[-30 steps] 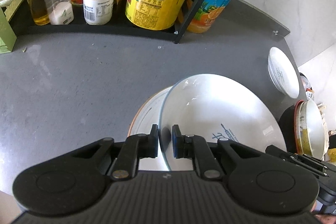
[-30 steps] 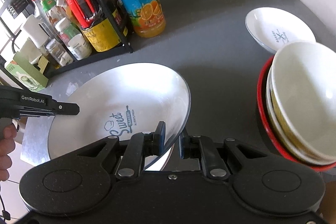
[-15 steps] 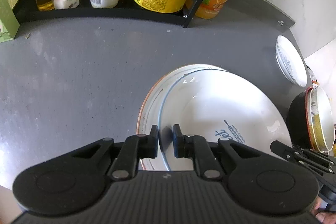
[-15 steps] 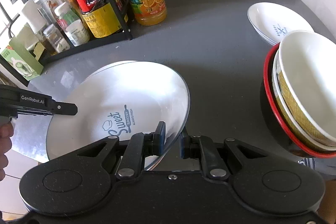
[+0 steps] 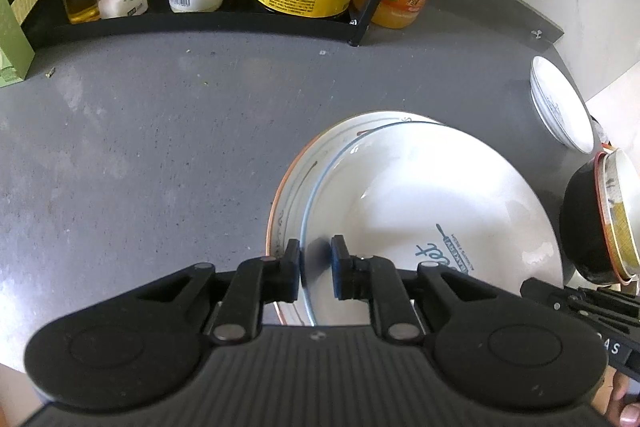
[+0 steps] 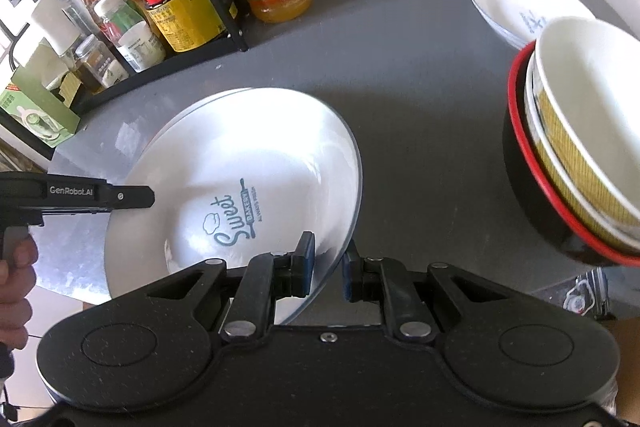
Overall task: Organize plates and bowls
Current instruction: 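Lift the 'Sweet' plate with both grippers over the orange-rimmed plate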
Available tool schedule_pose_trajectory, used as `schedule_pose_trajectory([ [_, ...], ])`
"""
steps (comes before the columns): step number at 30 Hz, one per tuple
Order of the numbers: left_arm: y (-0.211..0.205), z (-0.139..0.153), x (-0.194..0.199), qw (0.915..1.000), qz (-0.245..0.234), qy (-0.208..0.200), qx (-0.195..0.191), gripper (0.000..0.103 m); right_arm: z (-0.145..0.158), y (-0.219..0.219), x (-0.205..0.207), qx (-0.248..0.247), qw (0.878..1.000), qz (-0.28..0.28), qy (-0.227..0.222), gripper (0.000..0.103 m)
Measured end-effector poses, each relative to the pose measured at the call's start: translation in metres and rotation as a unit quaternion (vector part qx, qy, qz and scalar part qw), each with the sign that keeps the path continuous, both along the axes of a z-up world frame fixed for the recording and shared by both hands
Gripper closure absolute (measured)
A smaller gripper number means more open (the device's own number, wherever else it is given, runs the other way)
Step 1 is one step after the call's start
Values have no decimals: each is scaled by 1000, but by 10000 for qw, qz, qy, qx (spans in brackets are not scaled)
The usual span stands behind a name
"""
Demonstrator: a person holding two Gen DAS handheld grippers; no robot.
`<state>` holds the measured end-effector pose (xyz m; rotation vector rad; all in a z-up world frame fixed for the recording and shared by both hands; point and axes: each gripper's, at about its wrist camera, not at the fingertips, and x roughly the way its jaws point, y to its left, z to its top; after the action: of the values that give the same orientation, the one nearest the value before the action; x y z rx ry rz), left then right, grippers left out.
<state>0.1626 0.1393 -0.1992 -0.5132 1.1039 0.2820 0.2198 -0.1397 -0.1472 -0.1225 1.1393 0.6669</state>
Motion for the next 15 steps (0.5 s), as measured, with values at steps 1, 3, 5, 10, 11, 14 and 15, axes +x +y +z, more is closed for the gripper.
schedule_pose_trajectory([
  [1,1,-1,0,10000,4,-6,-4,89,0,-1,0,1,10000,4,28,88],
  [3,3,-1,-1,10000,20,-34,-22,89,2,-2,-2,3,10000,27,30,87],
  [5,3,-1,-1,10000,33,-55,-21,89,6,-4,-1,66,9999,32,139,84],
  [10,3,-2,-1,9999,48,-109,15,89,6,-7,-1,61,9998,110,148,88],
  [11,3,-2,-2,9999,56,-106,16,89,5,-6,-1,53,9998,143,110,88],
  [14,4,-2,0,10000,39,-75,19,89,5,-3,-2,-1,9999,161,40,88],
  [15,5,-2,1,10000,45,-51,-8,89,5,-2,-2,4,9999,113,56,89],
])
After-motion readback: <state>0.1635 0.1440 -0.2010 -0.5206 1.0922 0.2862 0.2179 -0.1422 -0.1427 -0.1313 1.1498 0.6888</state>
